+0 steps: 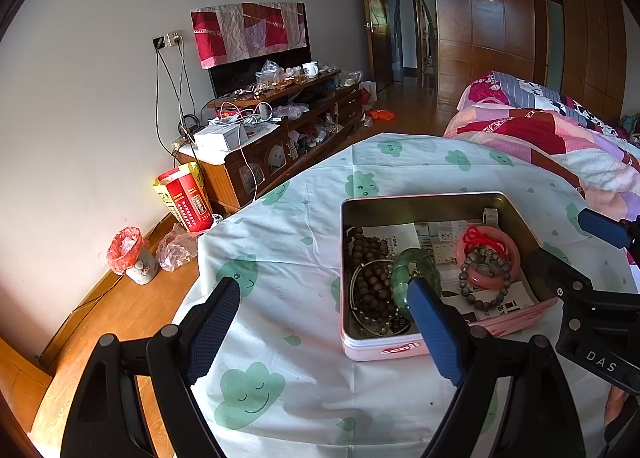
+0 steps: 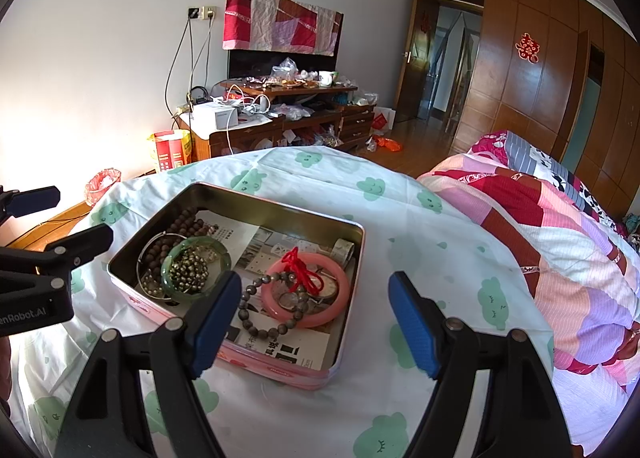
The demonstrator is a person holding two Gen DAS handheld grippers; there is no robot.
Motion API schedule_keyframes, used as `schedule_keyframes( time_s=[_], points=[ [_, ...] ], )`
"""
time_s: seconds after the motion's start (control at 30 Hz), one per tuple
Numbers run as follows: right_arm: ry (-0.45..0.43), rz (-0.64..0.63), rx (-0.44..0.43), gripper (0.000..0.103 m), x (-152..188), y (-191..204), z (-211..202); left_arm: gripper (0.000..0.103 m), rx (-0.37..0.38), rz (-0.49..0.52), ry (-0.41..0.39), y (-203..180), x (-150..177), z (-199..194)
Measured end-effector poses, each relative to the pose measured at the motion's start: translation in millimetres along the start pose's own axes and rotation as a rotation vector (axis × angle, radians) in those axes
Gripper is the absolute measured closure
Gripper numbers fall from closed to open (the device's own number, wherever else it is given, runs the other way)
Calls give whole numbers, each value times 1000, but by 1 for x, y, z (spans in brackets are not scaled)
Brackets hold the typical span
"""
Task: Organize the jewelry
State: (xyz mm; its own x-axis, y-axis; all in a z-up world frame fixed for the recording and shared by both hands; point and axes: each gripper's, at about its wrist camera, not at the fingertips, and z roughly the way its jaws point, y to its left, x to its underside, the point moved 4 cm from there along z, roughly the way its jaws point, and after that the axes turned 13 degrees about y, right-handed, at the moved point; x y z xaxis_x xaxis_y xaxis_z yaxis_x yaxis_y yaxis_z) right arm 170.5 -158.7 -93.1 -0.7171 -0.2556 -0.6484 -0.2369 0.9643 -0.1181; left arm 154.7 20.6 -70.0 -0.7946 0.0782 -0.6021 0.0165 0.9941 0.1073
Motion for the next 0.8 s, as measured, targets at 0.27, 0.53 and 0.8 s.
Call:
schedule_keyframes(
  time_s=[0.27,0.53,0.8],
  points=[
    [-1,0,1,23,0,0,0,17,0,0,1,-1,0,1],
    [0,1,2,23,2,1,1,17,0,2,7,-2,2,4],
    [0,1,2,23,2,1,1,17,-12,3,11,-2,1,4]
  ],
)
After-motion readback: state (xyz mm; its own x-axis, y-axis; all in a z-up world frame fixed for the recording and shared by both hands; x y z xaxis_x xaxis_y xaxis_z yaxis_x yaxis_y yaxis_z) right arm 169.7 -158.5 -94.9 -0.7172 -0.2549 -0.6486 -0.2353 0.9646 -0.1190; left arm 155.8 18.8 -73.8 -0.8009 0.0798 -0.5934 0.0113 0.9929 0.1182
